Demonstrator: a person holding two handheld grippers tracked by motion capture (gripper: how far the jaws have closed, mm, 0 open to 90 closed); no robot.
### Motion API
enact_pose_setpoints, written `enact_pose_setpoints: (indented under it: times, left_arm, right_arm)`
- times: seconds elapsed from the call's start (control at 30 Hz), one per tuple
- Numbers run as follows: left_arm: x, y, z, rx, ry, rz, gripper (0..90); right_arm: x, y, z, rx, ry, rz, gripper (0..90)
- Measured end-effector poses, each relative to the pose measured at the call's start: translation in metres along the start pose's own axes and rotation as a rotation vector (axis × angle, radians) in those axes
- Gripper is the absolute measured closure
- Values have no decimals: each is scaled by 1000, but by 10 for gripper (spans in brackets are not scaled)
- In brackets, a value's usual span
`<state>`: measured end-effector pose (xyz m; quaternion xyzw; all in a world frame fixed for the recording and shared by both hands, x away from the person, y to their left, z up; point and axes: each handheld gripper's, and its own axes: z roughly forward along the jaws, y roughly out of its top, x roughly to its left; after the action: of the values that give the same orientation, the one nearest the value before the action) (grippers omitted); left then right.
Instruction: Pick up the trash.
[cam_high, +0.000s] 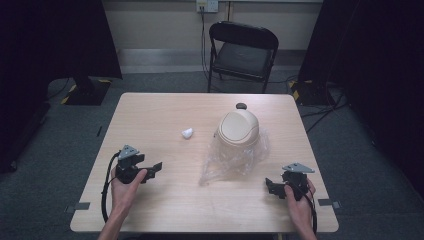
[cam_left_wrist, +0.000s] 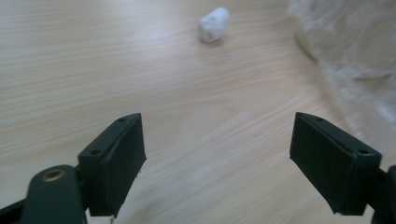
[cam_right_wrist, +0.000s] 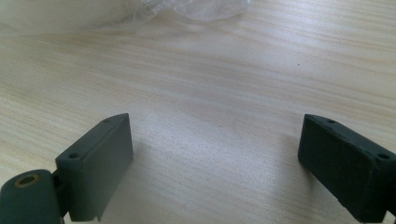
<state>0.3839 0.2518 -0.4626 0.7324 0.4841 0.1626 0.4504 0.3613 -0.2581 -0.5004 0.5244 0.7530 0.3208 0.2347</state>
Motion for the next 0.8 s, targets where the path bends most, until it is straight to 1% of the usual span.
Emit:
enact_pose_setpoints:
  times: [0.03, 0.1, 0.17, 0.2, 0.23, 0.27, 0.3, 0.33, 0.4, 0.47, 0.53, 0.6, 0.63, 0.7, 0.73, 0.77, 0.8]
  left_arm:
    - [-1, 1, 2, -3, -4, 7, 206]
    - [-4, 4, 5, 9, 8, 32, 212]
    - [-4, 5, 6, 6, 1, 29, 212]
    - [-6, 8, 8, 2, -21, 26, 212]
    - [-6, 8, 8, 2, -21, 26, 212]
    - [-10, 12, 10, 1, -28, 34, 211]
    - [-12, 15, 12, -15, -36, 39, 211]
    - [-15, 17, 15, -16, -38, 49, 211]
    - [-18, 24, 21, -1, -61, 71, 201]
    - [-22, 29, 24, -22, -86, 76, 201]
    - [-26, 34, 25, -13, -93, 102, 200]
    - [-30, 38, 27, -17, -105, 104, 201]
    - [-31, 40, 27, -18, -104, 110, 201]
    - [-33, 42, 28, -22, -105, 103, 201]
    - [-35, 44, 29, -33, -113, 97, 201]
    - [-38, 46, 33, -38, -153, 89, 202]
    - [-40, 49, 35, -12, -134, 127, 201]
  right_arm:
    - [0, 0, 0, 0, 0, 0, 93]
    - [0, 0, 0, 0, 0, 0, 94]
    - [0, 0, 0, 0, 0, 0, 93]
    - [0, 0, 0, 0, 0, 0, 93]
    - [0, 0, 0, 0, 0, 0, 94]
    - [0, 0, 0, 0, 0, 0, 94]
    - [0, 0, 0, 0, 0, 0, 93]
    - [0, 0, 0, 0, 0, 0, 93]
    - [0, 0, 0, 0, 0, 0, 93]
    - [0, 0, 0, 1, 0, 0, 94]
    - [0, 0, 0, 0, 0, 0, 93]
    - [0, 0, 0, 0, 0, 0, 93]
    - [0, 0, 0, 1, 0, 0, 93]
    - [0, 0, 0, 1, 0, 0, 93]
    - [0, 0, 0, 1, 0, 0, 93]
    - [0, 0, 0, 0, 0, 0, 93]
    - [0, 0, 0, 0, 0, 0, 93]
